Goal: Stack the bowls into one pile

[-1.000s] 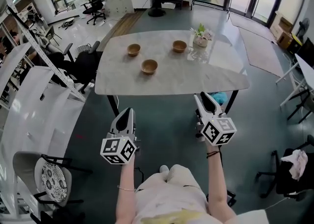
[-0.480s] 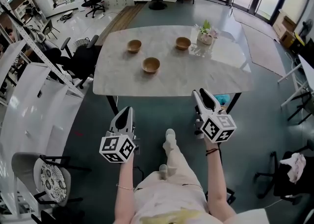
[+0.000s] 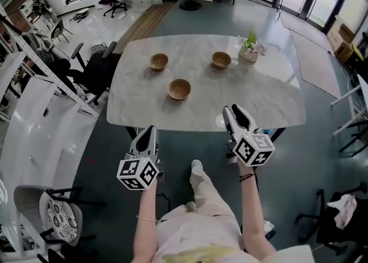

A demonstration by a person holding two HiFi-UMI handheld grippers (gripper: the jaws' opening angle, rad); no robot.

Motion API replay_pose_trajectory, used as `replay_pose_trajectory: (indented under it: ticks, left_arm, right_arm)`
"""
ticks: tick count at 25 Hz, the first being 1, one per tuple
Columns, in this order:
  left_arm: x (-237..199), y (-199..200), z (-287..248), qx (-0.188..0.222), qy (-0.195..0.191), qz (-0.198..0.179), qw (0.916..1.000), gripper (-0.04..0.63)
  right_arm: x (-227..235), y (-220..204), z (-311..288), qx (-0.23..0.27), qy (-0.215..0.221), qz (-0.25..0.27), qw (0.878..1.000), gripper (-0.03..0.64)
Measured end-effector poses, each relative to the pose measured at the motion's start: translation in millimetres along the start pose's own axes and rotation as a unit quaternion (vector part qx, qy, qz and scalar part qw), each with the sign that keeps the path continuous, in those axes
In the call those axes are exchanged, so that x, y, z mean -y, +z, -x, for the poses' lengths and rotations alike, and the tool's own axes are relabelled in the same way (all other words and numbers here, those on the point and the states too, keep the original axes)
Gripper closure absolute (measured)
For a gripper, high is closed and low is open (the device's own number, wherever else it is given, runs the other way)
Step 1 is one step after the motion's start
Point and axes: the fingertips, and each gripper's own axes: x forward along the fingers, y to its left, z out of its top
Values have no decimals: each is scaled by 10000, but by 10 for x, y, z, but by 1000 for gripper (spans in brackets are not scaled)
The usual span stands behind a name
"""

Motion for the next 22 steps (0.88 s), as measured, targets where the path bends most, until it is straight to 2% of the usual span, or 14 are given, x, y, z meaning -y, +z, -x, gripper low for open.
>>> replay_pose_trajectory:
  ticks: [13,22]
  left_arm:
    - [-381,-32,-923,-288,312,381,9984,595]
    - [-647,-262,-1305,-550,653,830,9929,595]
  right_arm:
    - [384,-121,-1089,-663,309,-276,9969,482]
    - [482,-470,-1726,-1501,761,-400,9849,482]
